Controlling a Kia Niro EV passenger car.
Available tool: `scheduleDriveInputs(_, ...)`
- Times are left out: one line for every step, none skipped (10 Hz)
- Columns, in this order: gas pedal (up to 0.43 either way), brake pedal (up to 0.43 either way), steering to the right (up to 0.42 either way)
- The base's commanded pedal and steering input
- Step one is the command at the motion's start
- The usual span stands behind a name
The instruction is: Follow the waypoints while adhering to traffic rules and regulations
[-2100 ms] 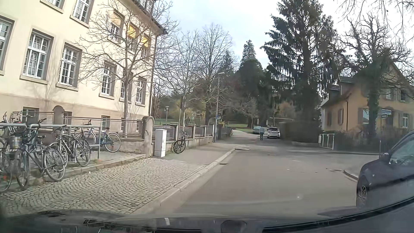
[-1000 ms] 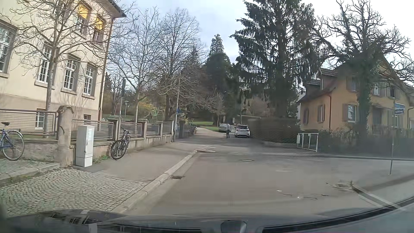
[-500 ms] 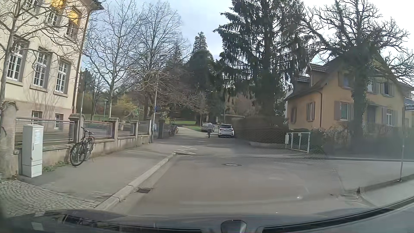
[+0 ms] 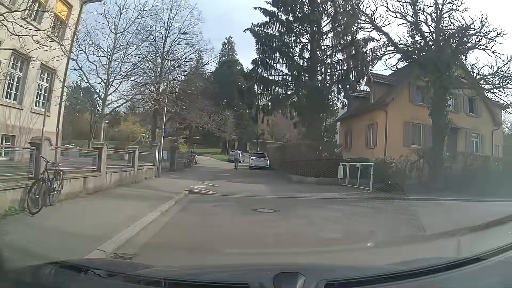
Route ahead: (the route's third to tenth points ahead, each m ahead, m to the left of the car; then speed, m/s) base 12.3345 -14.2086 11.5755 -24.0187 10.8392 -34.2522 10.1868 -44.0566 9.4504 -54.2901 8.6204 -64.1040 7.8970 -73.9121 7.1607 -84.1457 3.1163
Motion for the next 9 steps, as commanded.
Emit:
scheduleDriveInputs(0.000,0.000,0.164)
scheduleDriveInputs(0.000,0.000,0.164)
scheduleDriveInputs(0.000,0.000,0.164)
scheduleDriveInputs(0.000,0.000,0.164)
scheduleDriveInputs(0.000,0.000,0.166)
scheduleDriveInputs(0.000,0.000,0.173)
scheduleDriveInputs(0.000,0.000,0.182)
scheduleDriveInputs(0.000,0.000,0.189)
scheduleDriveInputs(0.000,0.000,0.199)
